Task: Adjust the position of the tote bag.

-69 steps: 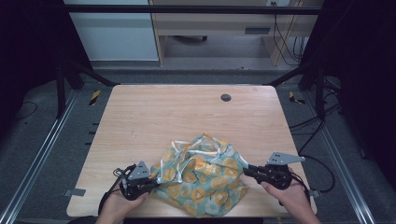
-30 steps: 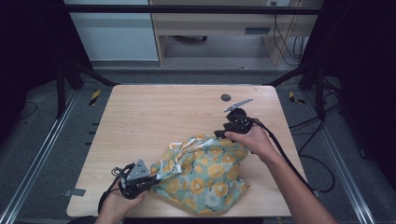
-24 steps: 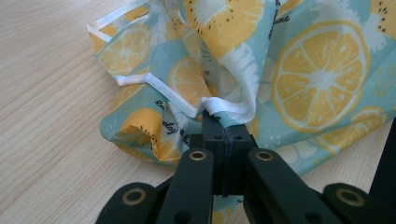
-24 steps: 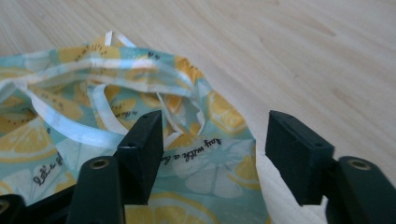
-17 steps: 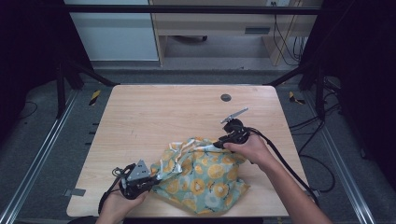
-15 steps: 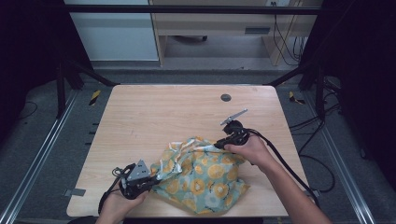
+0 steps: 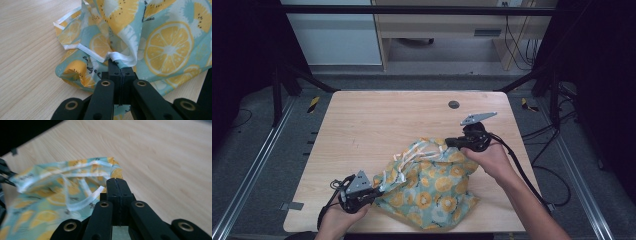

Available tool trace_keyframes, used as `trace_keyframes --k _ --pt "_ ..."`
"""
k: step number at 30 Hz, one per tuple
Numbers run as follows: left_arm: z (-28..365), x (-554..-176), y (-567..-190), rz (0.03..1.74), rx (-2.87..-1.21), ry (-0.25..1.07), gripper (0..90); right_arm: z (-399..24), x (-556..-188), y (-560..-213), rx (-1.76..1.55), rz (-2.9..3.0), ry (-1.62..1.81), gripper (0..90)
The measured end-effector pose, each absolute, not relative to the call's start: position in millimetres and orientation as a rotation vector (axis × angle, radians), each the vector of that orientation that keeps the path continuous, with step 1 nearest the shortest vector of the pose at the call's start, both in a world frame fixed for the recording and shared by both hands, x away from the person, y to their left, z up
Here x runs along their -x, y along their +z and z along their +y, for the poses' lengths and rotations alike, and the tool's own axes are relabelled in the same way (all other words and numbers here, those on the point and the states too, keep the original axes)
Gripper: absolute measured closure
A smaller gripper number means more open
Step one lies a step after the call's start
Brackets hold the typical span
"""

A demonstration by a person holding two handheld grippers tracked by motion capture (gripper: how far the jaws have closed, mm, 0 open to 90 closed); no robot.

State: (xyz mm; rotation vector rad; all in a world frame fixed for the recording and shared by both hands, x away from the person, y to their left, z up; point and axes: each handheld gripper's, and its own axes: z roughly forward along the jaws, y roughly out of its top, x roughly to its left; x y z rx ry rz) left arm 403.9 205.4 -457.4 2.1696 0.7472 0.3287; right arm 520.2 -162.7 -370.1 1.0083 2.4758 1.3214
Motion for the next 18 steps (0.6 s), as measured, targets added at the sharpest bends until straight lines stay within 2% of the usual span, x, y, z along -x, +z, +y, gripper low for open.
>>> trace_keyframes --k 4,10,15,18 --pt "205 -401 -455 0.754 -2.153 0.336 89.8 -168 -503 -354 -0.948 2.432 1.397 90.0" --pt "209 -396 -450 0.766 -2.107 0.356 89.5 -178 -445 -332 -0.796 2.39 1.544 90.0" --pt "213 -389 -449 0.776 -2.097 0.352 89.3 -180 -417 -336 -0.725 2.431 1.57 90.0" --pt "214 -387 -451 0.781 -2.112 0.345 88.9 -179 -394 -354 -0.675 2.501 1.557 90.0"
